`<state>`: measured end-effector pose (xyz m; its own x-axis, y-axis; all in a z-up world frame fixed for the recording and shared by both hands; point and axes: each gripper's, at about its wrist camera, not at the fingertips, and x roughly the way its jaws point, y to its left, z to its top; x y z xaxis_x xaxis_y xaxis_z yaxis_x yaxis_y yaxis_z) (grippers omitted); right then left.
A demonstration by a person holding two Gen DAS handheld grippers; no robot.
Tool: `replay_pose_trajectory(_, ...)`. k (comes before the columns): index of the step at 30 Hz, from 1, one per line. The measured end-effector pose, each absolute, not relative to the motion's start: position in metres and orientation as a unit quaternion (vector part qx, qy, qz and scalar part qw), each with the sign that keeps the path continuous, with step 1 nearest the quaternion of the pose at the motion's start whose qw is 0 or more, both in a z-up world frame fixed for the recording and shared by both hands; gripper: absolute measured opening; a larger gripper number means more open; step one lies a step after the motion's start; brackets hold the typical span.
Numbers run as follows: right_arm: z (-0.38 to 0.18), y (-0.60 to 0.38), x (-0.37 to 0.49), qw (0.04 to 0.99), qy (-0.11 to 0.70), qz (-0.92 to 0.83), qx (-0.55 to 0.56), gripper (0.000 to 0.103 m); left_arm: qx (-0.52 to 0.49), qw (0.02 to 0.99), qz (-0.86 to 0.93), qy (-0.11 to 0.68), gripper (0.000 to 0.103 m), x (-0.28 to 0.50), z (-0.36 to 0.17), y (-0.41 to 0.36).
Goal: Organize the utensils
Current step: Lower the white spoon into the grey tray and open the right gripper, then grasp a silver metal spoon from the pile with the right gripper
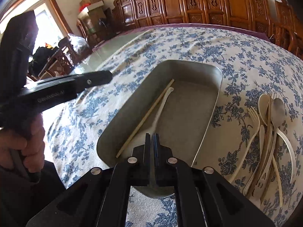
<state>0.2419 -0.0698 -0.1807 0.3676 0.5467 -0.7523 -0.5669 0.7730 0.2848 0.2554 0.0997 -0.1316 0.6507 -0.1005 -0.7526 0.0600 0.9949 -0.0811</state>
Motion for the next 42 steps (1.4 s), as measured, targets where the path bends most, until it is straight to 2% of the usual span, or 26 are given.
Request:
replay_pose_trajectory(7,-0.150,-0.117,0.232,0.858,0.416,0.301,-0.017,0.006,-0.014,0.909,-0.065,0.412,0.009,0.249,-0.128,0.076)
replay_pose_trajectory(10,-0.142,-0.148,0.224,0.873,0.405,0.269,-0.042,0.006,-0.006,0.911,-0.078,0.406,0.012,0.242,-0.125,0.059)
replay_pose_trajectory(12,-0.143,-0.166,0.220,0.878,0.404,0.249,-0.056,0.011,-0.001,0.912,-0.088,0.401,0.015,0.236,-0.121,0.047)
replay_pose_trajectory(19,-0.157,-0.210,0.206,0.880,0.421,0.202,-0.082,0.011,0.004,0.912,-0.113,0.394,0.015,0.224,-0.116,0.016)
replay_pose_trajectory(20,-0.159,-0.211,0.205,0.880,0.423,0.200,-0.085,0.012,0.004,0.912,-0.116,0.394,0.015,0.222,-0.117,0.012)
replay_pose_trajectory(22,-0.166,-0.213,0.203,0.876,0.433,0.195,-0.085,0.019,0.004,0.911,-0.120,0.394,0.015,0.219,-0.117,0.006)
replay_pose_trajectory(27,-0.184,-0.207,0.199,0.870,0.447,0.191,-0.088,0.021,0.007,0.909,-0.129,0.397,0.016,0.212,-0.123,-0.002)
replay_pose_trajectory(31,-0.191,-0.196,0.193,0.863,0.449,0.213,-0.092,0.034,0.016,0.906,-0.138,0.400,0.016,0.209,-0.127,-0.008)
replay_pose_trajectory(42,-0.213,-0.184,0.197,0.849,0.464,0.206,-0.147,0.034,0.022,0.903,-0.154,0.400,0.016,0.202,-0.129,-0.015)
